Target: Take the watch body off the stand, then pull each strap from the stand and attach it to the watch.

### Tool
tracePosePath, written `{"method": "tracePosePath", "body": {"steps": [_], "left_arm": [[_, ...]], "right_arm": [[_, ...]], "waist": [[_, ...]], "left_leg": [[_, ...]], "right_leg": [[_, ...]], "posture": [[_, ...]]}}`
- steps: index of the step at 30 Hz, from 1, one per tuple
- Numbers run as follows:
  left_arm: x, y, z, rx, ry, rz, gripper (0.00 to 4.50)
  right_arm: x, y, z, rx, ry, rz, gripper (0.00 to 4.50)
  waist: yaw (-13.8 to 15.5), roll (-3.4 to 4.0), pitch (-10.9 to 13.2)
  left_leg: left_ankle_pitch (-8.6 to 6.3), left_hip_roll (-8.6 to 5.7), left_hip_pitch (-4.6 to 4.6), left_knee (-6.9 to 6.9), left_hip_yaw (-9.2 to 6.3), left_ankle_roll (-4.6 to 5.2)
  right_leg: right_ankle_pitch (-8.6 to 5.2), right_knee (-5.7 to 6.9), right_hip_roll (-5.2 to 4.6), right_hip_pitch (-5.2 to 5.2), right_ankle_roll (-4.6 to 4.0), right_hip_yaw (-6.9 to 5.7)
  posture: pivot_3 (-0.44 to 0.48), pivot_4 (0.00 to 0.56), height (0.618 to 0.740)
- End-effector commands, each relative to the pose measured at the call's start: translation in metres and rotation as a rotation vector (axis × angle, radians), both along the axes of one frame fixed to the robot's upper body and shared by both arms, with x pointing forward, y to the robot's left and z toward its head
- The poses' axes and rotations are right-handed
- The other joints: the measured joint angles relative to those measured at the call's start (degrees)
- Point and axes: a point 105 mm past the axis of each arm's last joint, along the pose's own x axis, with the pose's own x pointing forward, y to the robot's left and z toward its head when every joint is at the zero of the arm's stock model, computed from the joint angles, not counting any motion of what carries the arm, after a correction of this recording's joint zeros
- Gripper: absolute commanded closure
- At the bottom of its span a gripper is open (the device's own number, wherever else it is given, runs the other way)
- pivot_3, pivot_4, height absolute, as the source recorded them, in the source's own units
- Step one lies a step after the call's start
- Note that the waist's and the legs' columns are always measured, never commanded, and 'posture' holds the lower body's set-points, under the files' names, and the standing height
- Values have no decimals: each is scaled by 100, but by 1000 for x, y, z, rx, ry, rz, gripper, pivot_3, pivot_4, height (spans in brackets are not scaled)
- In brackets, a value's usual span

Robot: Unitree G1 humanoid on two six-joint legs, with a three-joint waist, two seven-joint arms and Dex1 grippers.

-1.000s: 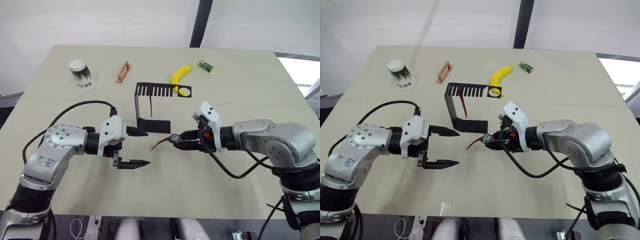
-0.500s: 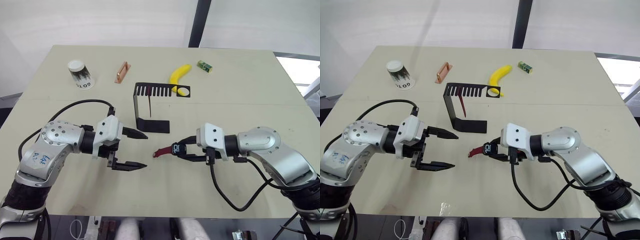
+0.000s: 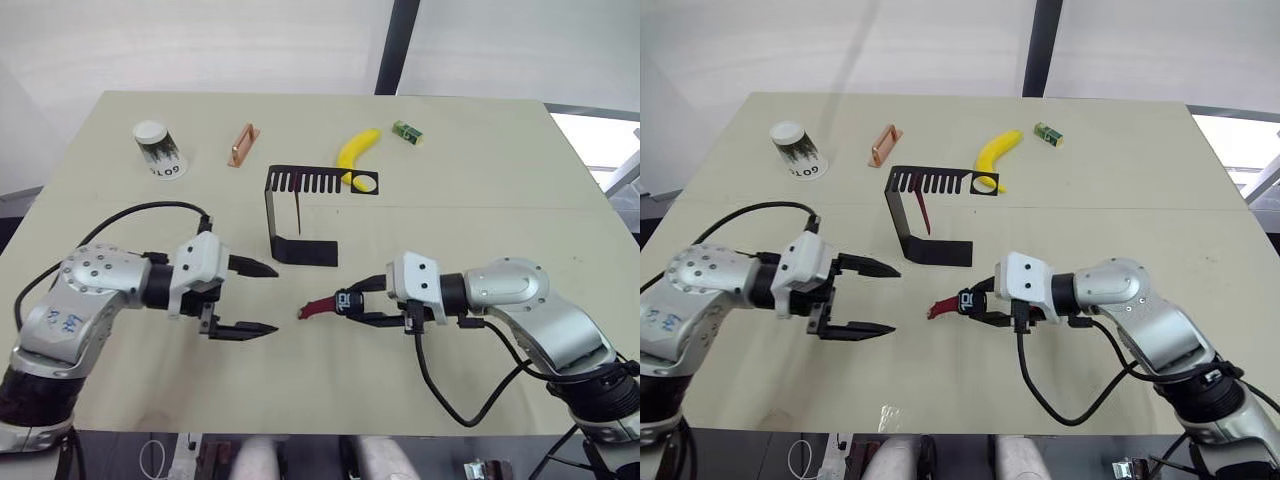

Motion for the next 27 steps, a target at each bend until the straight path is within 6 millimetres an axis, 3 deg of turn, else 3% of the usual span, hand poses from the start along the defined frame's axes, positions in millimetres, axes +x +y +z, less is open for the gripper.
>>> {"method": "tracePosePath", "body": {"steps": [1,6,9,16,23,26,27], "left_arm": [[-12,34,-1,57,20,65,84],[-20,56,-5,81,44,141,84],[-27,62,-11,114,38,140,84],[-36,55,-17,103,2,128,84],[-30,44,-17,51,-51,110,84],[-32,41,-16,22,-17,78,0],[-33,41,-16,15,-4,69,0]], "right_arm": [[-3,16,2,66,41,44,2983],[-7,31,-9,102,123,70,2983],[-9,33,-29,34,140,88,2983],[0,22,-61,-129,146,44,2983],[-2,21,-57,-131,121,58,2983],[-4,19,-54,-124,123,65,1471],[-5,19,-53,-123,124,69,1252]], "waist": [[-4,1,1],[-21,0,1],[23,0,1],[14,-2,0],[12,-2,0],[12,-2,0],[12,-2,0]], "left_leg": [[0,1,2,0,0,0],[0,-1,2,-2,-1,0],[0,-1,2,-1,-5,0],[-3,-7,1,-2,-7,4],[-3,-5,3,-1,-6,4],[-3,-5,3,-1,-6,4],[-3,-5,3,-1,-7,4]], "right_leg": [[0,2,0,0,0,0],[-1,3,-3,0,-1,0],[-1,5,-4,-1,-2,-4],[-1,4,-13,-1,-2,-8],[-1,10,-8,-1,-2,-8],[-1,11,-8,-1,-2,-8],[-1,12,-8,-1,-2,-8]], "posture": [[0,150,740],[0,150,740],[0,150,740],[0,150,740],[0,150,740],[0,150,740],[0,150,740]]}}
